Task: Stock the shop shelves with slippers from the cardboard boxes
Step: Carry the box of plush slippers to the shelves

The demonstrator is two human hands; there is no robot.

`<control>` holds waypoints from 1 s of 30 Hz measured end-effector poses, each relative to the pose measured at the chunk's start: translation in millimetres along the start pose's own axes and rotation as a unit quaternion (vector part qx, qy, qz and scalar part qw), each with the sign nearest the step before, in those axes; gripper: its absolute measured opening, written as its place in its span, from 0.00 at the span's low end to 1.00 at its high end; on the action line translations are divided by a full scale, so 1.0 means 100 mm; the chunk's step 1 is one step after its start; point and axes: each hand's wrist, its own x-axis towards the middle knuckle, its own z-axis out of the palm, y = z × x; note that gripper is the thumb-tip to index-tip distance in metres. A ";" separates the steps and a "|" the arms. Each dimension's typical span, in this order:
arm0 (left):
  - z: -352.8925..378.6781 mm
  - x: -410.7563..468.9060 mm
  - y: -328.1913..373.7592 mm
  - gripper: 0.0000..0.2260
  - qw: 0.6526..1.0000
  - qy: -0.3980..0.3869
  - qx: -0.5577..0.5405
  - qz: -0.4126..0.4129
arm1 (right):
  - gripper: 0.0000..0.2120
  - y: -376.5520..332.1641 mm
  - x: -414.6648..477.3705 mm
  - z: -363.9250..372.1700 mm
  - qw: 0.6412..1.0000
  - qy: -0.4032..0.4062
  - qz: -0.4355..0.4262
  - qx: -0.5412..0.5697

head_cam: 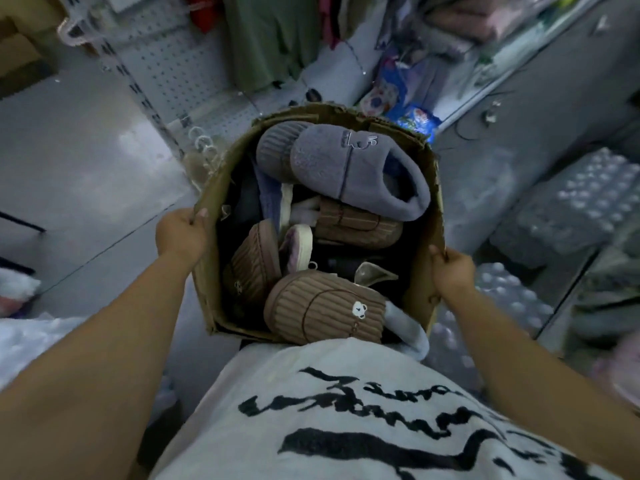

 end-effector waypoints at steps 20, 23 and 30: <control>2.64 1.75 3.33 0.19 0.934 -0.219 0.070 0.272 | 0.15 0.27 1.47 -0.88 0.933 0.252 0.239 0.096; 2.81 2.17 3.62 0.16 0.931 -0.241 0.075 0.264 | 0.14 -0.02 1.82 -0.86 0.922 0.272 0.260 0.088; 3.15 2.68 3.83 0.15 0.929 -0.275 0.082 0.232 | 0.14 -0.40 2.40 -0.97 0.932 0.271 0.237 0.039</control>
